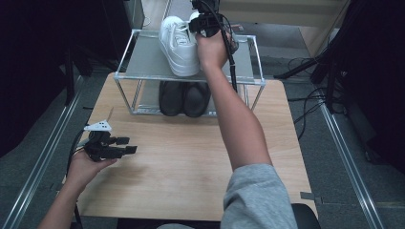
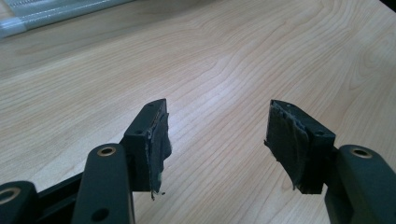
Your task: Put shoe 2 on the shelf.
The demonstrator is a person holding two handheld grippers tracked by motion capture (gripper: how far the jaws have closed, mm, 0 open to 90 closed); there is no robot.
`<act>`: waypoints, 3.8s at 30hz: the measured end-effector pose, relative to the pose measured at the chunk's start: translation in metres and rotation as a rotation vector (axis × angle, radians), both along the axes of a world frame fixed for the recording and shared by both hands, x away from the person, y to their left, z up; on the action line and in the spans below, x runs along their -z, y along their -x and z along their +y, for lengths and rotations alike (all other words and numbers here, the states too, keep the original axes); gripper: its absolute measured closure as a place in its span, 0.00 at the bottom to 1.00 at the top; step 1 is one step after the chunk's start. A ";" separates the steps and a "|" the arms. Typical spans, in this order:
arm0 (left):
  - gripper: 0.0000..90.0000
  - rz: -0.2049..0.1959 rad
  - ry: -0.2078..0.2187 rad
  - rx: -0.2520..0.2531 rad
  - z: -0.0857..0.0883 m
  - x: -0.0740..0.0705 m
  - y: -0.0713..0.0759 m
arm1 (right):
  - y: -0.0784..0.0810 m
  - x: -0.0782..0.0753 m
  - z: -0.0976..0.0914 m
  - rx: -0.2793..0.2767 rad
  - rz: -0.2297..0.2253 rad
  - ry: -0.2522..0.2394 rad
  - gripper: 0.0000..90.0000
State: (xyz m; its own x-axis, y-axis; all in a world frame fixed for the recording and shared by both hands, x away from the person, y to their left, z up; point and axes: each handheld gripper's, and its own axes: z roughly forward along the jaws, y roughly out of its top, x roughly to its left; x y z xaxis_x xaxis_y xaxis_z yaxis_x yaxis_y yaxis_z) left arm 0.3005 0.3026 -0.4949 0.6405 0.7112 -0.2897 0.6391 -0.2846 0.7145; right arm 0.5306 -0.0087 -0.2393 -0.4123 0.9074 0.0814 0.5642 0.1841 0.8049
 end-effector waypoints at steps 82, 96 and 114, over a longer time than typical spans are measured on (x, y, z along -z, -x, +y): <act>0.43 0.013 -0.038 0.073 -0.020 0.002 -0.013 | 0.082 0.028 -0.006 -0.270 -0.054 -0.101 0.47; 0.43 0.014 -0.041 0.078 -0.021 0.002 -0.013 | 0.119 0.062 -0.023 -0.448 -0.085 -0.079 0.44; 0.43 0.010 -0.058 0.087 -0.025 0.004 -0.013 | 0.144 0.116 -0.061 -0.506 -0.064 -0.111 0.44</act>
